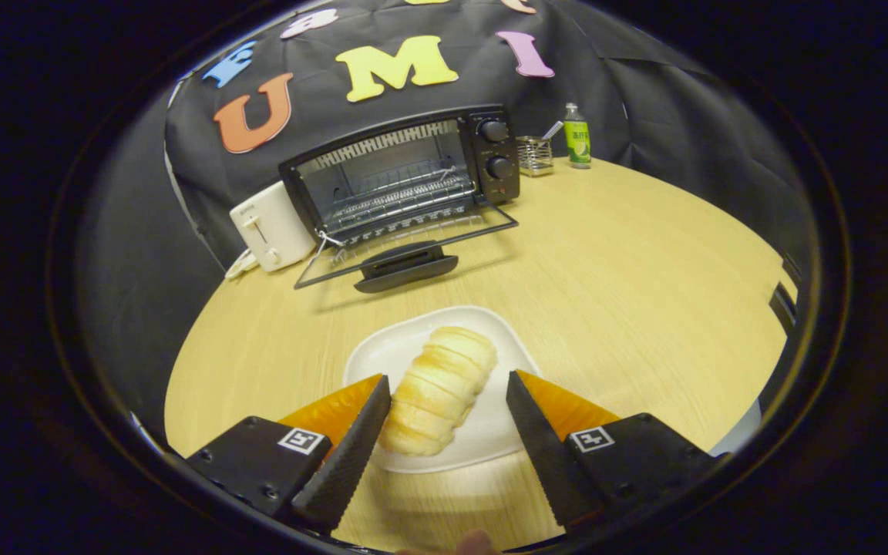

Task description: Open the toaster oven, put the food inside, and close the toaster oven door.

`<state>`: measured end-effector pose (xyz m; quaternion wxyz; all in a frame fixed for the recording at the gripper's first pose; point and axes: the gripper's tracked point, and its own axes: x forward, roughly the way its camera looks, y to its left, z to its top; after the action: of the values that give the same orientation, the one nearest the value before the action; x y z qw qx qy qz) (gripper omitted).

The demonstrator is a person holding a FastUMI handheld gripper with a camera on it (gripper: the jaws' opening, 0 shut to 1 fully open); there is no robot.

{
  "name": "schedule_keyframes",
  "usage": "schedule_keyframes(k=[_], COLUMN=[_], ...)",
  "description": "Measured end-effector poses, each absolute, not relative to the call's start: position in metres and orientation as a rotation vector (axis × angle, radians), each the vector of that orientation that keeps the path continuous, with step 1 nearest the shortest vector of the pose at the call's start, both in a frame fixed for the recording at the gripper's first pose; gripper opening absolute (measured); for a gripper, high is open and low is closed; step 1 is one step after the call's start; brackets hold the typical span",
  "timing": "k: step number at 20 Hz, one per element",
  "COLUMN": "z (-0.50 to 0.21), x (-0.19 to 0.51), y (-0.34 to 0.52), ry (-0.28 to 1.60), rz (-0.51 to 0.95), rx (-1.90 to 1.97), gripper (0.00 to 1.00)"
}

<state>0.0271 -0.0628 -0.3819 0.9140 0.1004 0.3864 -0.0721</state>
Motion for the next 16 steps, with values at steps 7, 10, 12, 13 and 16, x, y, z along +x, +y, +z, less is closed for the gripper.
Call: schedule_keyframes(k=[7,10,12,13,16], z=[-0.388,-0.385,-0.382,-0.379,-0.354], x=[0.027,0.025,0.025,0.025,0.035], y=[-0.058,-0.057,-0.06,-0.058,-0.062], ry=[0.81,0.826,0.824,0.817,0.768], rz=[-0.124,-0.116,-0.121,-0.112,-0.094], rx=[0.204,0.264,0.299,0.306,0.345], gripper=[0.77,0.52,0.41,0.36,0.34])
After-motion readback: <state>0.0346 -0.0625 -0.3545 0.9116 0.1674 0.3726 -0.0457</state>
